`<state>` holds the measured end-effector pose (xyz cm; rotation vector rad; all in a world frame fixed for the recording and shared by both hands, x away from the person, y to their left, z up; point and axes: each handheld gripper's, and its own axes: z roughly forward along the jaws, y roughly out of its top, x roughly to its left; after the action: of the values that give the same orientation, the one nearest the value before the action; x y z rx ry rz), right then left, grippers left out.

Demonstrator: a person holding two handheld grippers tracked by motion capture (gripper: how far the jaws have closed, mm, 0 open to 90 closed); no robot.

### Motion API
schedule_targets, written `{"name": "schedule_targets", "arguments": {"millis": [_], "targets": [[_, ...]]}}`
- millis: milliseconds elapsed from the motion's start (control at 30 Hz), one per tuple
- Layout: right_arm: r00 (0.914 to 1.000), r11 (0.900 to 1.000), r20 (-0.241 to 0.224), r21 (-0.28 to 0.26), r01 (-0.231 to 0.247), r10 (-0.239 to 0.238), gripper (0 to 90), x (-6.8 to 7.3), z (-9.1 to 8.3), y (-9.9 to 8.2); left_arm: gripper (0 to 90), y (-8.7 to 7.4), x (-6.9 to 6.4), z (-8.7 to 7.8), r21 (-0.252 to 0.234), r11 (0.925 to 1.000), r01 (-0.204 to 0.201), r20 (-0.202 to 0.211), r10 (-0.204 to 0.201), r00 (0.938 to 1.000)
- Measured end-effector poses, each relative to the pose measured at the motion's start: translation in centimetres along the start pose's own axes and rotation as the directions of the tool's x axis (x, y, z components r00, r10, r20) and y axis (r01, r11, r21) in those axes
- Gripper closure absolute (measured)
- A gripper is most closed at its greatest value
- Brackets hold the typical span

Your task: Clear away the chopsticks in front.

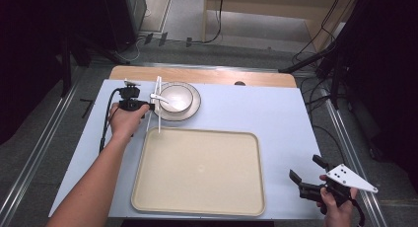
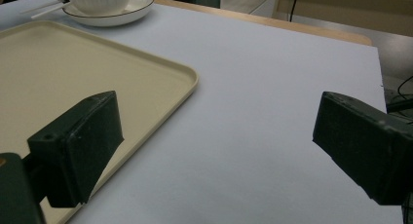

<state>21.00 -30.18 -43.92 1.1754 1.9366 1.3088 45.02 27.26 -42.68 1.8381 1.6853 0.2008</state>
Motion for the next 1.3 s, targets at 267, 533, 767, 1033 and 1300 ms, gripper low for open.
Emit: {"name": "schedule_targets", "arguments": {"millis": [267,533,767,1033,1300], "targets": [[1.0000,1.0000,0.002,0.003,0.000,0.000,4.2,0.0,0.0,0.0,74.3,0.1,0.3,0.1,0.010,0.9994,0.032,0.011,-0.032,0.9994],[1.0000,1.0000,0.003,0.007,0.002,-0.002,4.3,0.0,0.1,0.0,72.4,0.2,0.7,0.7,0.021,0.9961,0.086,0.048,-0.087,0.9951],[1.0000,0.9999,0.002,0.010,0.003,-0.003,4.3,0.1,0.2,-0.1,71.0,0.3,1.2,1.0,-0.018,0.9946,0.102,0.033,-0.101,0.9943],[1.0000,0.9999,-0.001,0.014,-0.001,0.001,4.4,0.1,0.3,-0.2,66.9,0.4,1.3,1.4,-0.072,0.9938,0.085,0.001,-0.085,0.9964],[1.0000,0.9998,-0.002,0.018,0.002,-0.002,4.5,0.0,0.5,-0.2,80.9,0.5,1.2,1.2,-0.082,0.9915,0.102,0.023,-0.100,0.9947]]}}
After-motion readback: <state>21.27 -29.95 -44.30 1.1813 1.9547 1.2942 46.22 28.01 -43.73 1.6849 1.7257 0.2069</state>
